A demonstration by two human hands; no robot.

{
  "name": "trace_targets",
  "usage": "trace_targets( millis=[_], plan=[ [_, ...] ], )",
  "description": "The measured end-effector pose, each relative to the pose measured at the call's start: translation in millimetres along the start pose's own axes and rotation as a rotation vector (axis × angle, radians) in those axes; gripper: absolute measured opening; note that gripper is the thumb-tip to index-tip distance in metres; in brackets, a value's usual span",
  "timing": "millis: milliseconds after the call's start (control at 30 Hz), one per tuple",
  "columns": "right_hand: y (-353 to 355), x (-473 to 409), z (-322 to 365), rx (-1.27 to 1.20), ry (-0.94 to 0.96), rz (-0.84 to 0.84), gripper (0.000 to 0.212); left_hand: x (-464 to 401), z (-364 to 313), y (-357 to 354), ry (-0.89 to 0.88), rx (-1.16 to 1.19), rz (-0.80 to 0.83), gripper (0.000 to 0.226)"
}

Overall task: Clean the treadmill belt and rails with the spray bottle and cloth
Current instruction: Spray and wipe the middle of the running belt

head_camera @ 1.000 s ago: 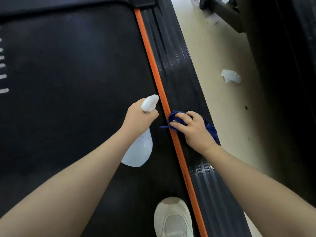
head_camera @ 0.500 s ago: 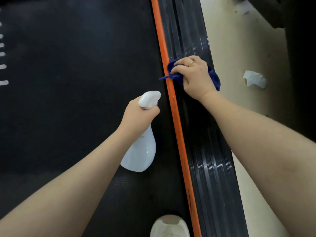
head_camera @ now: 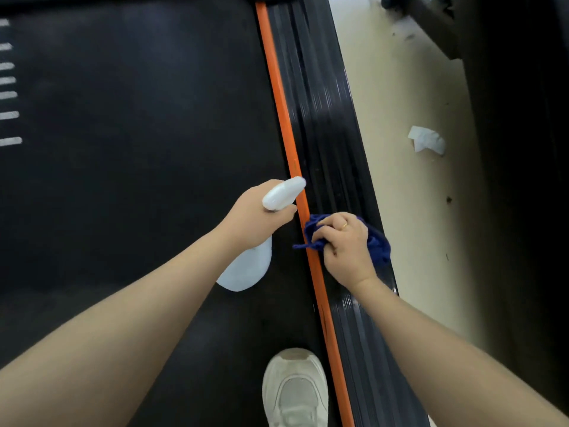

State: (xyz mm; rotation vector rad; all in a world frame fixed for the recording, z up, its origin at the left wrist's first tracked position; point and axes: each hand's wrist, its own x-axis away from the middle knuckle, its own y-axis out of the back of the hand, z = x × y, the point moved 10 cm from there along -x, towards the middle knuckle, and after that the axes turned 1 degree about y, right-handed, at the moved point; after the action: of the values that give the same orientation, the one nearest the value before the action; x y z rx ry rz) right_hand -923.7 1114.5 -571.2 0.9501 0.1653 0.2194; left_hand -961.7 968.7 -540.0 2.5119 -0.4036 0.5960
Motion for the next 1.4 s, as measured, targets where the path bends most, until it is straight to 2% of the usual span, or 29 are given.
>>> trace_targets(
  millis=[67,133,233,300,400,500,633,767,933,1100,1233,1300,1400],
  plan=[
    [-0.9,39.1,3.7,0.029,-0.052,0.022,0.021,16.9,3.5,-0.3,-0.015,-0.002,0.004,0.021],
    [-5.5,78.0,4.1,0.062,-0.128,0.116,0.016,36.9,10.4,3.5,-0.025,0.019,-0.005,0.027],
    [-9.8,95.5,-3.4,0.029,-0.343,0.297,0.027,70.2,34.6,15.4,0.002,0.047,-0.025,0.032],
    [-10.3,70.9,19.4,-0.088,-0.404,0.339,0.034,90.9,54.4,26.0,0.037,0.046,-0.033,0.033],
    [-26.2,14.2,98.5,-0.191,-0.289,0.337,0.038,118.1,84.3,51.7,0.095,0.044,-0.075,0.035],
    [-66.6,-16.0,163.1,-0.16,-0.201,0.385,0.041,142.0,107.9,87.7,0.104,0.094,-0.169,0.031],
    [-124.7,-9.9,207.7,-0.091,-0.152,0.526,0.042,180.0,153.0,142.2,0.122,0.173,-0.312,0.022],
    [-162.0,-1.0,238.2,-0.057,-0.146,0.602,0.043,230.0,212.5,183.8,0.169,0.234,-0.427,0.026],
    [-184.9,-4.6,272.0,-0.086,-0.226,0.533,0.044,280.2,264.3,207.4,0.216,0.239,-0.42,0.018],
    [-197.1,8.6,309.4,-0.1,-0.214,0.479,0.035,295.8,287.7,203.5,0.188,0.208,-0.313,0.011],
    [-184.9,22.5,318.2,-0.124,-0.288,0.333,0.029,300.8,300.9,192.9,0.202,0.22,-0.239,0.009],
    [-188.6,34.2,310.8,-0.117,-0.348,0.299,0.029,306.1,306.5,187.6,0.234,0.238,-0.262,0.008],
    [-205.8,45.8,305.8,-0.08,-0.387,0.364,0.033,313.4,310.5,187.1,0.292,0.319,-0.386,0.008]
  ],
)
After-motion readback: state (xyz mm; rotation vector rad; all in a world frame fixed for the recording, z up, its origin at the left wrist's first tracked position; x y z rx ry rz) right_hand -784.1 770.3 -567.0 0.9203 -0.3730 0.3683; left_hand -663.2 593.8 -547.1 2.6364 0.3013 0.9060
